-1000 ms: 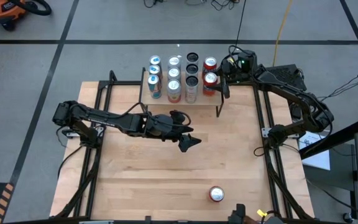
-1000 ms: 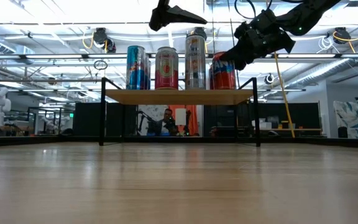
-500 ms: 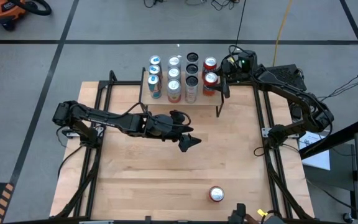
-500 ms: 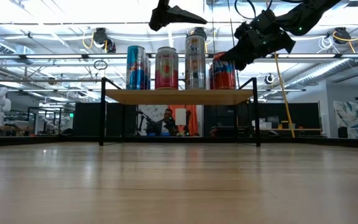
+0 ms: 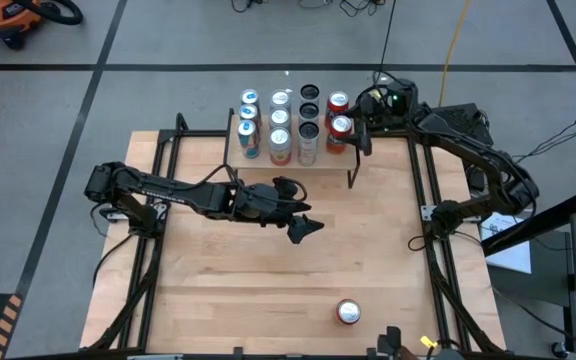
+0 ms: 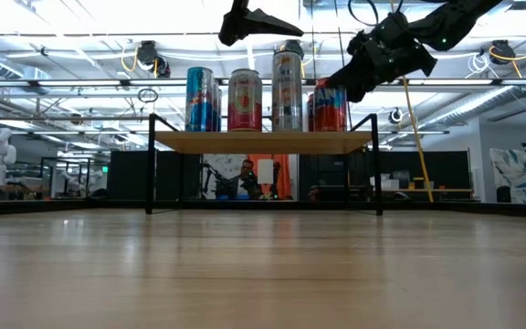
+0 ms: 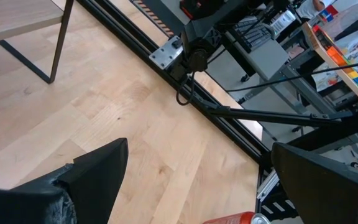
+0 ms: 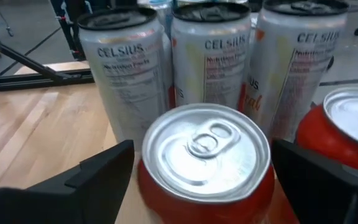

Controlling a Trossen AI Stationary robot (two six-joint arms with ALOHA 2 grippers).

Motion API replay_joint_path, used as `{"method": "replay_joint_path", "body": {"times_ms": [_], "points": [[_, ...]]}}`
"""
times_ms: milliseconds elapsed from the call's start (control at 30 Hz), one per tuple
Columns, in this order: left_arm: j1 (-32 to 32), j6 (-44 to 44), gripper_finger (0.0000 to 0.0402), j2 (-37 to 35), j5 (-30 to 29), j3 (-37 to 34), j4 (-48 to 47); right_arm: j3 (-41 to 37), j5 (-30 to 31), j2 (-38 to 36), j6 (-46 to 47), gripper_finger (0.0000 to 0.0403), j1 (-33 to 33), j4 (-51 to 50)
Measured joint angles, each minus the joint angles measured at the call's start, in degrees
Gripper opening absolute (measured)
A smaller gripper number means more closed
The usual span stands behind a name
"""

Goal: Place canned beverage on shelf
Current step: Put the top red soda can aligned with the other red soda can on the shelf

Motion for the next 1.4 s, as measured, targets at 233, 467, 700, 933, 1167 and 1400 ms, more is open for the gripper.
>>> {"method": "replay_joint_path", "body": {"times_ms": [233,467,700,933,1167,1400], "points": [[-0.04,0.02,0.04,0.0,0.15,0.0,-0.01,0.0,0.45,-3.32,0.36,0.0353,-0.17,-0.04],[-0.04,0.02,0.04,0.0,0.46,0.0,0.0,0.0,2.26,-10.32,5.36,0.0353,-1.05,-1.92],[-0.04,0.5,0.04,0.0,0.05,0.0,-0.02,0.02,3.6,-16.92,8.68,0.0341,0.97,-17.44],[0.3,1.86,0.04,0.0,-0.25,0.0,-0.02,0.02,3.72,-18.12,8.74,0.0272,3.4,-26.88],[0.68,1.64,0.04,0.0,-1.07,0.0,-0.04,0.0,6.45,-13.84,7.09,0.0168,5.11,-25.1],[0.68,1.44,0.04,0.0,-1.55,0.0,-0.04,0.0,6.4,-9.11,6.97,0.0081,6.76,-22.82]]}}
